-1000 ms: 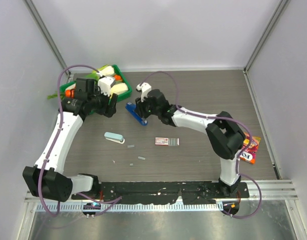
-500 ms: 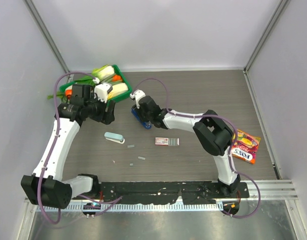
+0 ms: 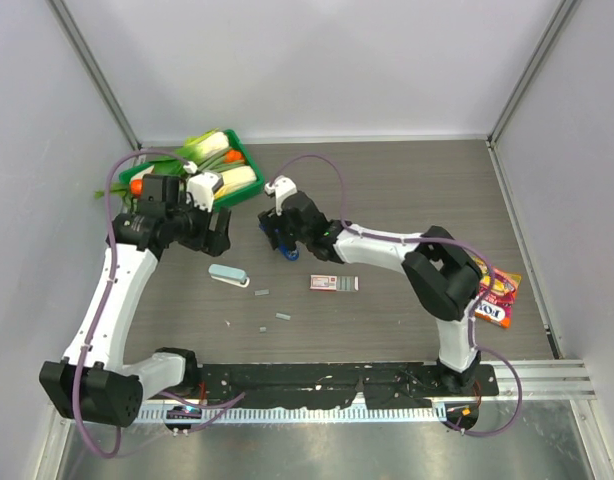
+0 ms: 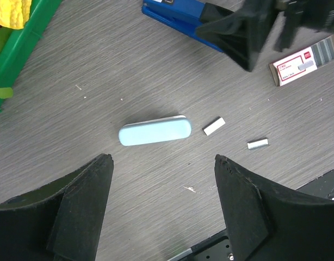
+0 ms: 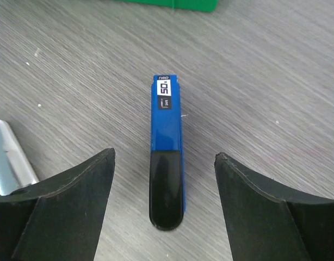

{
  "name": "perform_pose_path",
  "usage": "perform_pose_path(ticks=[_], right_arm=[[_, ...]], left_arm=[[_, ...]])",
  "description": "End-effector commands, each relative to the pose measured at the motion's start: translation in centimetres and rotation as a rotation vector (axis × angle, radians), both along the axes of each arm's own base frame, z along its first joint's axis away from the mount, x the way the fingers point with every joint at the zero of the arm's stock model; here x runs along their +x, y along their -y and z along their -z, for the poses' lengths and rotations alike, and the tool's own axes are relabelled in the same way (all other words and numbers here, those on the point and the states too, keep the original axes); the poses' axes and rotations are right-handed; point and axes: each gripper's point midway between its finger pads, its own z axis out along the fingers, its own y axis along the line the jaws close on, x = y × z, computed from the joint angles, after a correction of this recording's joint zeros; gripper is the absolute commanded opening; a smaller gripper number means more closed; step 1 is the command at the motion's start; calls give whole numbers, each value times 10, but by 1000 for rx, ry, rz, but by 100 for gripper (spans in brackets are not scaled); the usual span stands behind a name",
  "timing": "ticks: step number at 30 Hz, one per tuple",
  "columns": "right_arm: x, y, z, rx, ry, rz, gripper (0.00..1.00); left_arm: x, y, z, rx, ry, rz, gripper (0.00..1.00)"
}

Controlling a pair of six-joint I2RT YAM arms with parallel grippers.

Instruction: Unload the staples from the stapler

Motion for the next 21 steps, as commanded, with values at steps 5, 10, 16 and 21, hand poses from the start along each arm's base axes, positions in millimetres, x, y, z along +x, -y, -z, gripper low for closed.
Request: perform_pose_path(ticks=[5, 10, 16, 21], right_arm=[[-48, 18, -81, 161, 124, -161, 75], [-105, 5, -78, 113, 95, -507, 65], [-145, -10, -46, -92, 101, -769, 65], [-157, -25, -10, -182, 44, -868, 64]], left_arm=[[-17, -1, -13, -18, 24, 2, 80], [-24, -3, -6, -18, 20, -10, 97], [-24, -7, 4, -6, -5, -35, 100], [-17, -9, 3, 0, -21, -63, 100]])
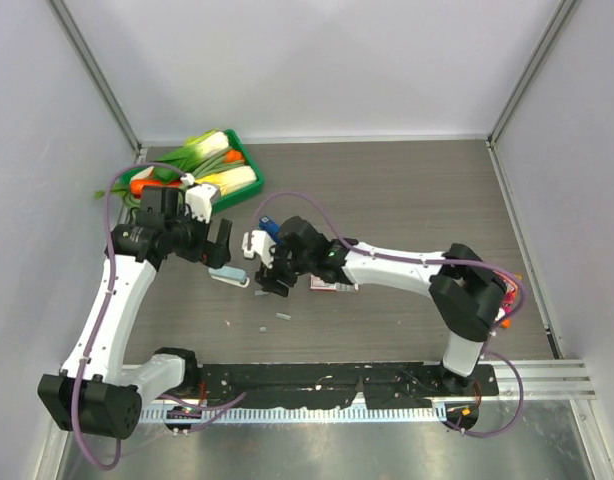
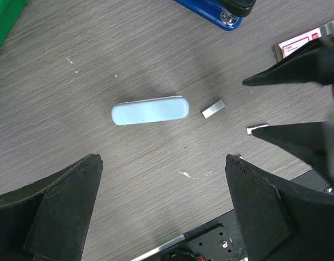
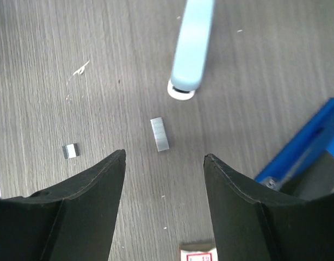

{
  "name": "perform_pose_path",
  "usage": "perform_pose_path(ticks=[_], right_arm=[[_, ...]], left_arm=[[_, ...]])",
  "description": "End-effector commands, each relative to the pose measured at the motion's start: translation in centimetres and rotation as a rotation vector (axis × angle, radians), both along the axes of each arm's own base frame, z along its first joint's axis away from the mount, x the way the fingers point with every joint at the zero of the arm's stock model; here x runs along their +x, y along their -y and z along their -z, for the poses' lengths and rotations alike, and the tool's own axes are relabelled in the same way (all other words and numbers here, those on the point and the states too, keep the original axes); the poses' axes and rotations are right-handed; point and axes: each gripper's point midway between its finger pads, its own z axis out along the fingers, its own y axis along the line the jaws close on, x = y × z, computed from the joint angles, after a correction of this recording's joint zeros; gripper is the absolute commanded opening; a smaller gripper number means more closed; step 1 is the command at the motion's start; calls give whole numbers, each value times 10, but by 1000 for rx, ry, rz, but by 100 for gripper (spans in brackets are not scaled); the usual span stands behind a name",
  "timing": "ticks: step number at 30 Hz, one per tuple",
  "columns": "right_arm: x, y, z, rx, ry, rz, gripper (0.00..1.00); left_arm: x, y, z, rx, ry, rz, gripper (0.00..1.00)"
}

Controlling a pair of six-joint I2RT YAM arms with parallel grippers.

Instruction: Unload the staples from the stapler

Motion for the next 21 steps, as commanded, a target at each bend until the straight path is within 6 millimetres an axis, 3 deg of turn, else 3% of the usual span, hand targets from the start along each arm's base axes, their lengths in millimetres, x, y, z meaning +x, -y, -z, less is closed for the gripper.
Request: perform_pose_path(ticks=[1, 2, 9, 21], right_arm=[[-10, -14, 13, -64, 36, -141, 64], [-11, -16, 25, -86, 26, -145, 63], [-9, -22, 43, -114, 37, -167, 60], [2, -41, 50, -75, 81, -181, 61]], left_arm=[[8, -3, -9, -3, 15, -35, 100], [9, -3, -8, -3, 14, -33, 100], [13, -6, -6, -8, 15, -62, 100], [23, -17, -10, -37, 11, -142, 100]])
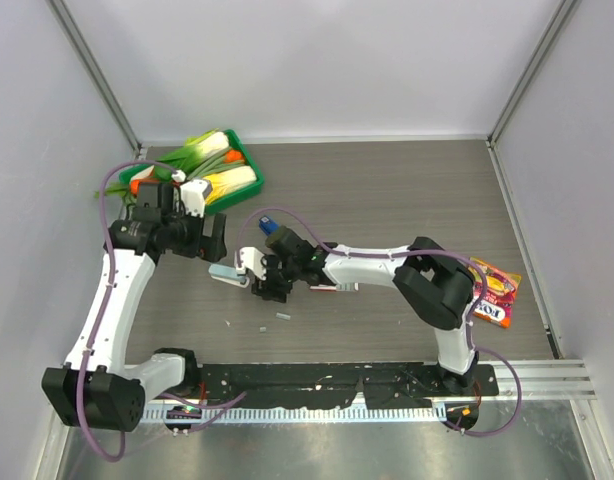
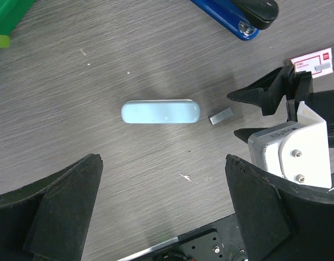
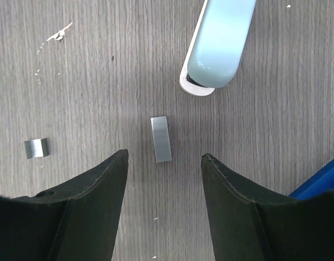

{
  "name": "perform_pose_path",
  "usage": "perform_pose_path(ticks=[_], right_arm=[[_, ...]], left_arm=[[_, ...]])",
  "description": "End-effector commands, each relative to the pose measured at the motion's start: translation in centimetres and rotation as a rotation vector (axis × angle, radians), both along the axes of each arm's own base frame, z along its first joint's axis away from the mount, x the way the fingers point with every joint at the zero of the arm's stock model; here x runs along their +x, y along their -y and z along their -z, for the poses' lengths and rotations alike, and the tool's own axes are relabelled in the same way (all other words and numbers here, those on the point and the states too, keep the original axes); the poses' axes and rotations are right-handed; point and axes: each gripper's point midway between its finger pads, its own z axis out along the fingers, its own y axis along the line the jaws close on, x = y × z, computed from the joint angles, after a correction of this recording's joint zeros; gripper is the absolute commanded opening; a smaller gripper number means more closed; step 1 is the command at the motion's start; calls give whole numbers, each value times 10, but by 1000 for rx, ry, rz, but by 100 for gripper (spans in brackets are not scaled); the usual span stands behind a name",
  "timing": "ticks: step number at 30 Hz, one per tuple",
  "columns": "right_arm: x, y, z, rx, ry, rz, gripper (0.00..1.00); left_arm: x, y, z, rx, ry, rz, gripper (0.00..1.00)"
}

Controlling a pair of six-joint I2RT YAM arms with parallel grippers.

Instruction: Unload the staples from the stapler

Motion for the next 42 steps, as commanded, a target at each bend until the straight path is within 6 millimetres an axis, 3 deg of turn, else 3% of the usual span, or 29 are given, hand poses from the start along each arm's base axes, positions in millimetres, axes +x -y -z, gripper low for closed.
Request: perform_pose_path(ticks=[1, 7, 18, 30, 42], right_arm=[[10, -25, -14, 69, 48, -32, 62], [8, -29, -10, 63, 45, -48, 63], [7, -36, 2, 37, 41, -62, 61], [6, -31, 10, -4, 36, -56, 55], [8, -27, 11, -37, 15, 7, 31]], left_arm=[[15, -14, -14, -29, 47, -72, 100], [24, -37, -8, -107, 7, -167, 100], [19, -41, 2, -93, -15, -161, 100], [16, -42, -4, -80, 3, -149, 100], [12, -43, -8, -70, 17, -149, 100]])
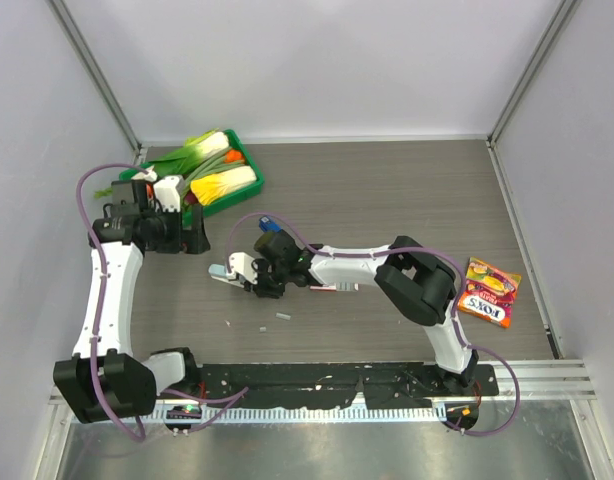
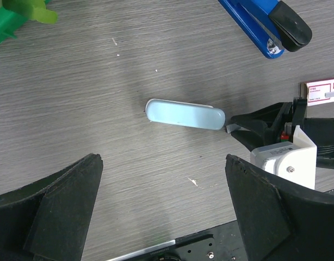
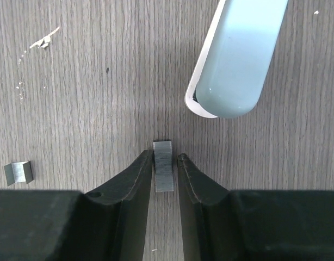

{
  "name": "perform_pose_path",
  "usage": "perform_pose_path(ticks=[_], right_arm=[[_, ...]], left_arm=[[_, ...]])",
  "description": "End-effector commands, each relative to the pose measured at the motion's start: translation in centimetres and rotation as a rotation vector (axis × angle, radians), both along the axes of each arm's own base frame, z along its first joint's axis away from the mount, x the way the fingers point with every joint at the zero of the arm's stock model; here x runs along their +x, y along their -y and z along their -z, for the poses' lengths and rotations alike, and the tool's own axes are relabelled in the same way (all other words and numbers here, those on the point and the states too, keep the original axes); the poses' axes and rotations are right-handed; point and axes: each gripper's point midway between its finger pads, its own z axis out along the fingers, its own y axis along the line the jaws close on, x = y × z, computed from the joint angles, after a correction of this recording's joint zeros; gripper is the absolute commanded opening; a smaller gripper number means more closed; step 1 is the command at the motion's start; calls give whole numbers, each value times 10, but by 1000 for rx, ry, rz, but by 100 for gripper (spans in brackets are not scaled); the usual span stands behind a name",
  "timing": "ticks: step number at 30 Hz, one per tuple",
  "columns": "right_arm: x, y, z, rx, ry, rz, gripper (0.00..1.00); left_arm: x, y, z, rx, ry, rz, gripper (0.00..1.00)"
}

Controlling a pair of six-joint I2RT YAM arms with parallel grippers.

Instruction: Unload the staples from the stapler

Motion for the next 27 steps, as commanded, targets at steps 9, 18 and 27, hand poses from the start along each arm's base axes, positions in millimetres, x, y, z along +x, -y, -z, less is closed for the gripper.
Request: perform_pose_path(ticks=[9, 18, 27], right_arm=[[34, -2, -58, 93, 55, 311, 7], [52, 36, -113, 223, 51, 681, 1], [64, 140, -100, 224, 55, 1359, 1]], left_arm=[[-7, 0, -15, 18, 58, 23, 100], [-15, -2, -17, 50, 70, 51, 100], [-25, -5, -8, 85, 58, 81, 100]])
